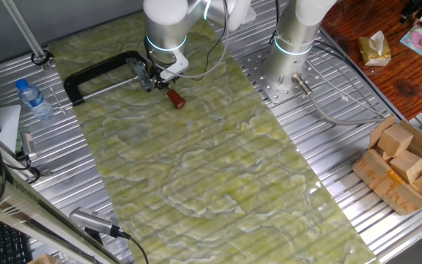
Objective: Pull up the lever
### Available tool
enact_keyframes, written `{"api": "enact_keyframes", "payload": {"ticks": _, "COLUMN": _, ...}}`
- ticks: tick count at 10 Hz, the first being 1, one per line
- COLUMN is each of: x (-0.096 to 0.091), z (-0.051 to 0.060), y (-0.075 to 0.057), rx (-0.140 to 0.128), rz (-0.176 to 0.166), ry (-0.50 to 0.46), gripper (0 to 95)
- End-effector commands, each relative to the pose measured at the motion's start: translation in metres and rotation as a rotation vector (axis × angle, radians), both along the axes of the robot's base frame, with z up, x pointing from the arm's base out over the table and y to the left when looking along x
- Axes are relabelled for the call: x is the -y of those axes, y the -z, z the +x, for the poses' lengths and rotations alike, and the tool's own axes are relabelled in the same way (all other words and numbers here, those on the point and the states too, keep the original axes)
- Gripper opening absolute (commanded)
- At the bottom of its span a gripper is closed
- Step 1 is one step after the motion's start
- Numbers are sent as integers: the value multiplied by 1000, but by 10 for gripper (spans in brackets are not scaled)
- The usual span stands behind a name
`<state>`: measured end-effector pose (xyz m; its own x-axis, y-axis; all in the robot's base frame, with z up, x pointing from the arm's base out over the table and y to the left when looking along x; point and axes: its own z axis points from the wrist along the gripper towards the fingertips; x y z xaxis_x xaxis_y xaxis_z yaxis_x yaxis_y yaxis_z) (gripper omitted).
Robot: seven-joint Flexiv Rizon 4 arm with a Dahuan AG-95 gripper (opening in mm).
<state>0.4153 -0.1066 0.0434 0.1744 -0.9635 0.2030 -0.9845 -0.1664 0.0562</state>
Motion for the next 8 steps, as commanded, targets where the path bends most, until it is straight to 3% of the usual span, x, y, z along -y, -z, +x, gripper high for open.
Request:
{"api": "enact_keyframes", "payload": {"ticks": 1, "x": -1, "z": 0, "y": 3, "rx": 6, "rz": 15, "ry": 11, "gripper": 190}}
{"api": "enact_keyframes", "payload": {"ticks": 6, "x": -2, "z": 1, "y": 8, "rx": 31, "rz": 29, "ry": 19, "gripper": 190}}
{"api": "enact_keyframes", "payload": {"ticks": 7, "x": -2, "z": 1, "y": 8, "rx": 32, "rz": 34, "ry": 27, "gripper": 0}}
{"api": "enact_keyframes", "payload": {"ticks": 8, "x": -2, "z": 1, "y": 8, "rx": 37, "rz": 45, "ry": 44, "gripper": 0}}
